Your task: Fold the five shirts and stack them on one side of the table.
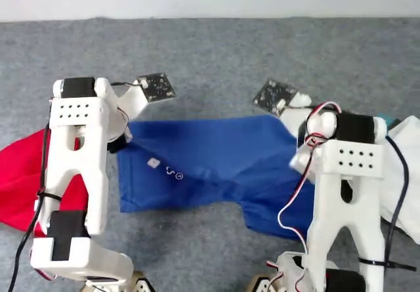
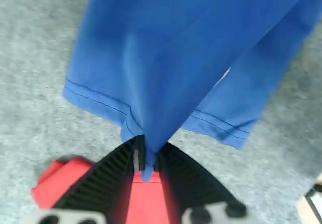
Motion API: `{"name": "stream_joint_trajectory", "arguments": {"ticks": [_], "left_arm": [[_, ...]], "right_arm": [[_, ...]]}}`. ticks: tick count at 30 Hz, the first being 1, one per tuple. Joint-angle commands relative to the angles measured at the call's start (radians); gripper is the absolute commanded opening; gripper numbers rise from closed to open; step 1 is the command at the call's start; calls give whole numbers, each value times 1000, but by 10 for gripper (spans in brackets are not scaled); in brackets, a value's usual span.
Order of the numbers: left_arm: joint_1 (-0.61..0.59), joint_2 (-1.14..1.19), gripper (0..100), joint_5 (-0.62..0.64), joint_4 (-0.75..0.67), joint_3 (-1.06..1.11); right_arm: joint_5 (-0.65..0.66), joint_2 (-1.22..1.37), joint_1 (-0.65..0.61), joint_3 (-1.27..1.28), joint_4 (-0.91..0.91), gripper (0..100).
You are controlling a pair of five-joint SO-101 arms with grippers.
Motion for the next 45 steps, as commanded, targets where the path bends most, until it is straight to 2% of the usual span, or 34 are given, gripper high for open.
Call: {"name": "stream_joint_trajectory", "arguments": {"ticks": [1, 10, 21, 24, 27, 32, 43, 45], "left_arm": [[11, -51, 14, -9, 23, -7], [12, -51, 15, -6, 18, 147], [11, -58, 20, -6, 28, 223], [8, -60, 58, -9, 61, 243], [-8, -63, 80, -6, 77, 246], [-32, -150, 130, -5, 77, 249], [-32, -459, 164, -2, 68, 349], [-31, -456, 163, 57, 26, 348]], "right_arm": [[2, -44, 22, -38, 131, 10], [-12, -53, 191, 115, 134, 10], [-12, -51, 200, 175, 107, 11], [-12, -51, 200, 175, 108, 17], [-12, -51, 200, 172, 119, 66], [-12, -54, 208, 169, 131, 255], [-20, -42, 205, -2, 84, 253], [-32, -42, 193, -2, 39, 251]]}}
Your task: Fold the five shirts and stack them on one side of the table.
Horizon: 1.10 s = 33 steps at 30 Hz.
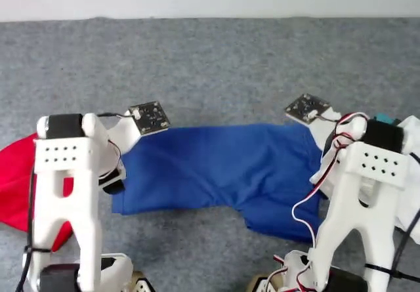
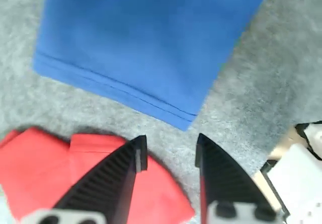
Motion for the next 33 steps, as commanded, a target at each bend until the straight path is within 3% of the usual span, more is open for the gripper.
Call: {"name": "stream_joint_trajectory", "arguments": {"ticks": [1, 3, 7, 9, 16, 25, 29, 33], "left_arm": [[-3, -38, 162, 104, -55, -7], [5, -21, 145, 190, -112, -7], [80, -6, 22, 290, -138, -8], [127, -5, 19, 334, -140, -8], [172, -3, 15, 578, -229, -5], [172, -11, 15, 635, -137, -4], [175, -11, 15, 635, -120, -4], [181, -12, 15, 635, -120, -7]], "right_arm": [[-44, -42, -18, -52, -64, 251], [-98, -42, -19, -54, -91, 213], [-158, -42, -19, -55, -99, 53], [-181, -39, -24, -49, -134, 6], [-292, 140, -142, 72, -483, 17], [-330, 527, -159, 71, -949, 20], [-334, 607, -150, 51, -1035, 20], [-359, 572, -150, -49, -912, 19]]}}
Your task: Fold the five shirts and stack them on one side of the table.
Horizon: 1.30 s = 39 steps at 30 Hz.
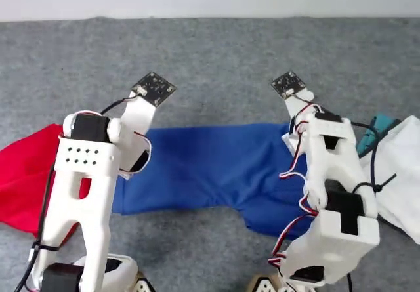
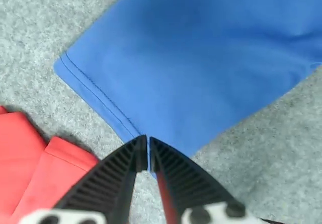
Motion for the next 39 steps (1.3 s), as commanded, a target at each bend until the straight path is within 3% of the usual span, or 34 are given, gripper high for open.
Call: {"name": "stream_joint_trajectory", "arguments": {"ticks": [1, 7, 16, 24, 33, 39], "left_arm": [[5, -9, 15, 11, 8, -8], [5, -9, 15, 11, 8, -8], [5, -9, 15, 12, 8, -5], [14, -9, 15, 12, 0, -10], [278, 3, 22, 12, -97, -8], [505, 144, 88, 12, -121, -38]], "right_arm": [[-48, -68, 5, -129, 101, 19], [-66, -136, 19, -199, 165, 21], [-17, 188, 48, -318, 38, 20], [-115, 108, 47, -618, 479, 18], [-71, -171, 197, -707, 947, 23], [66, -355, 386, -686, 1030, 23]]}}
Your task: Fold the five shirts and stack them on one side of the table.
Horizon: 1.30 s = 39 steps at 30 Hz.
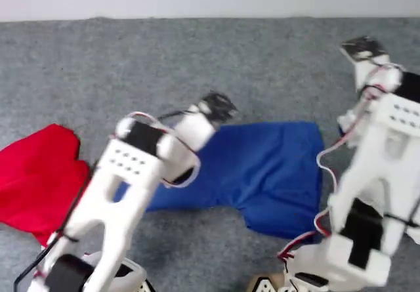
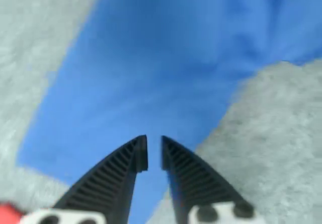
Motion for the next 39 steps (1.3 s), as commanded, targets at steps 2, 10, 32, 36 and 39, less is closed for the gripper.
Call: {"name": "stream_joint_trajectory", "arguments": {"ticks": [2, 10, 32, 36, 39], "left_arm": [[186, 132, 90, 6, -21, -91], [407, 407, 162, 41, 3, -397], [595, 957, 204, 34, 17, -786], [580, 1040, 197, 35, 21, -860], [575, 1076, 141, 35, 23, -908]], "right_arm": [[87, -170, 166, -5, 42, 23], [192, -289, 369, 109, 42, 23], [199, -384, 433, 206, 42, 23], [199, -384, 433, 206, 42, 23], [199, -384, 433, 206, 42, 23]]}}
